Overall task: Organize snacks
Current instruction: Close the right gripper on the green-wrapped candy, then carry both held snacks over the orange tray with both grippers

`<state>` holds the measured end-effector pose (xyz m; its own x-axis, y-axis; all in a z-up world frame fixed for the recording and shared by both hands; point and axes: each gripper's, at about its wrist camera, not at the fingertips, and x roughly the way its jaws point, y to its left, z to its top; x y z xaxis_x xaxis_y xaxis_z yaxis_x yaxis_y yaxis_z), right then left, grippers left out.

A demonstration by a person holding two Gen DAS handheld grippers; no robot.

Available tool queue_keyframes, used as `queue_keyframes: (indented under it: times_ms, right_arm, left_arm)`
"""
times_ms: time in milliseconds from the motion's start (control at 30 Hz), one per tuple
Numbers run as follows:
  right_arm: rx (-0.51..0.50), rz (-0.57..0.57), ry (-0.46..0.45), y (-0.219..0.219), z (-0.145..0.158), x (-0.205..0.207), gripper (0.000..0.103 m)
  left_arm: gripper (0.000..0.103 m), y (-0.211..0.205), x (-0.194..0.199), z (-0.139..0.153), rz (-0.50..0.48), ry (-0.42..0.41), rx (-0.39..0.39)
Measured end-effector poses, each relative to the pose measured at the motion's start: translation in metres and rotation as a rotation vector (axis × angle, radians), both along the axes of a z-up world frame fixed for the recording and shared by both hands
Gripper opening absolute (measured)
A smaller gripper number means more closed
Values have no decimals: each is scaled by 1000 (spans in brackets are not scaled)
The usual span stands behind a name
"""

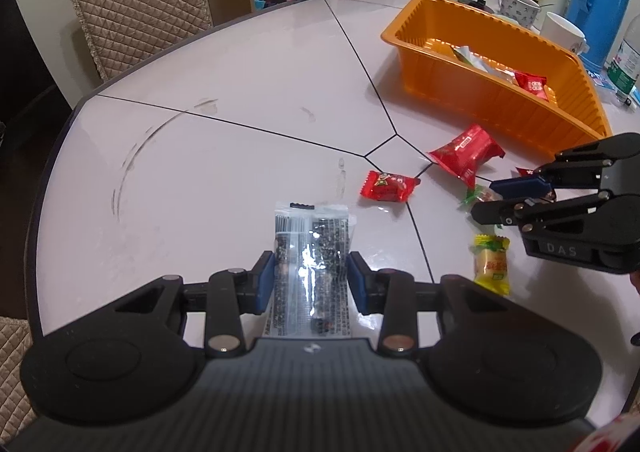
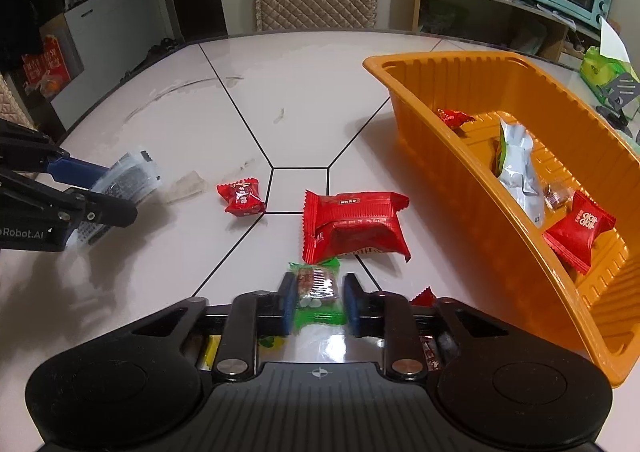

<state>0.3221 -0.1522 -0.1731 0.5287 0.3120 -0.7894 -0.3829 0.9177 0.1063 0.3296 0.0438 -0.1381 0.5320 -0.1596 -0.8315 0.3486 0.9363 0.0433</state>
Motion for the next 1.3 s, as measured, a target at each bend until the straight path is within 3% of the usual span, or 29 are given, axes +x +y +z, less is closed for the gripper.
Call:
queue_keyframes:
  times_ms: [533, 1033, 1300]
  right_arm:
    - [58, -23, -11, -5, 24, -13, 22]
    - [150, -125, -41, -44, 65, -43, 22]
    - [173, -214, -82, -80, 87, -42, 22]
  left_arm:
    - [36, -6, -6, 17, -14, -23, -3]
    - [36, -40, -8, 52, -96, -61, -56]
    - [36, -76, 13, 70, -156, -90, -82]
